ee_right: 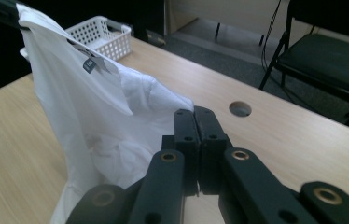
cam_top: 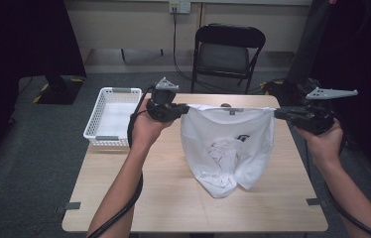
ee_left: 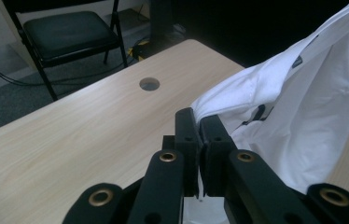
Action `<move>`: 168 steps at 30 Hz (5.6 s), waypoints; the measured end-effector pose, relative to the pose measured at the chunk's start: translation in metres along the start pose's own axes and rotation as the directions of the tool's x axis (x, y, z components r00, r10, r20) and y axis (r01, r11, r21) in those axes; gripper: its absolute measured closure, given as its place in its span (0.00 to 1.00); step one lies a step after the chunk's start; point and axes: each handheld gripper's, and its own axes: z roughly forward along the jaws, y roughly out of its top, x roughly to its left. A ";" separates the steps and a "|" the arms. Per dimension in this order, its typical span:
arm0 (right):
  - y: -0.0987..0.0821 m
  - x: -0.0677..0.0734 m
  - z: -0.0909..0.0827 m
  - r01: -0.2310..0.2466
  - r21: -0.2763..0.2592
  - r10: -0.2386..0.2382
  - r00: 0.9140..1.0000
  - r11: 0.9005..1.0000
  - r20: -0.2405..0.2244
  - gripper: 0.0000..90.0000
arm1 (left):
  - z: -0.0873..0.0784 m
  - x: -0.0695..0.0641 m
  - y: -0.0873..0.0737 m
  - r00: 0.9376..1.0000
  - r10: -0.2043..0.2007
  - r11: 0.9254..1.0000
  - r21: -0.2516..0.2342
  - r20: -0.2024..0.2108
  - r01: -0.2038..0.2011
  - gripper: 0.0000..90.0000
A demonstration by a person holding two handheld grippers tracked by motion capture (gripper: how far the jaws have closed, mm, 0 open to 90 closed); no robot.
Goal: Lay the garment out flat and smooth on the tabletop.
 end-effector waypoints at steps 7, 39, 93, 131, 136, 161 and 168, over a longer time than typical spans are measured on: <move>0.009 0.004 -0.019 -0.003 -0.036 0.002 1.000 0.999 -0.024 0.98 | -0.016 -0.010 0.009 1.000 0.009 1.000 -0.013 0.011 -0.008 0.97; 0.041 -0.073 0.103 -0.049 0.055 0.040 0.987 0.997 0.153 0.93 | 0.082 0.082 0.035 0.983 -0.118 0.993 -0.029 -0.141 0.115 0.83; -0.209 0.038 0.099 -0.021 0.233 0.000 0.996 0.972 0.090 0.13 | 0.111 -0.008 -0.201 0.993 0.116 0.967 0.224 0.020 -0.118 0.08; -0.141 -0.012 0.147 -0.093 0.253 0.039 0.976 0.963 0.213 0.62 | 0.110 -0.008 -0.201 0.993 0.113 0.968 0.225 0.018 -0.114 0.08; -0.146 -0.012 0.162 -0.088 0.286 0.015 0.969 0.954 0.248 0.62 | 0.110 -0.008 -0.201 0.994 0.111 0.968 0.225 0.018 -0.113 0.08; -0.147 -0.041 0.131 -0.156 0.236 0.122 0.981 0.959 0.153 0.90 | 0.111 -0.008 -0.201 0.994 0.111 0.968 0.226 0.019 -0.112 0.07; -0.146 -0.040 0.135 -0.149 0.261 0.108 0.980 0.954 0.167 0.96 | 0.111 -0.008 -0.201 0.994 0.111 0.968 0.225 0.019 -0.112 0.07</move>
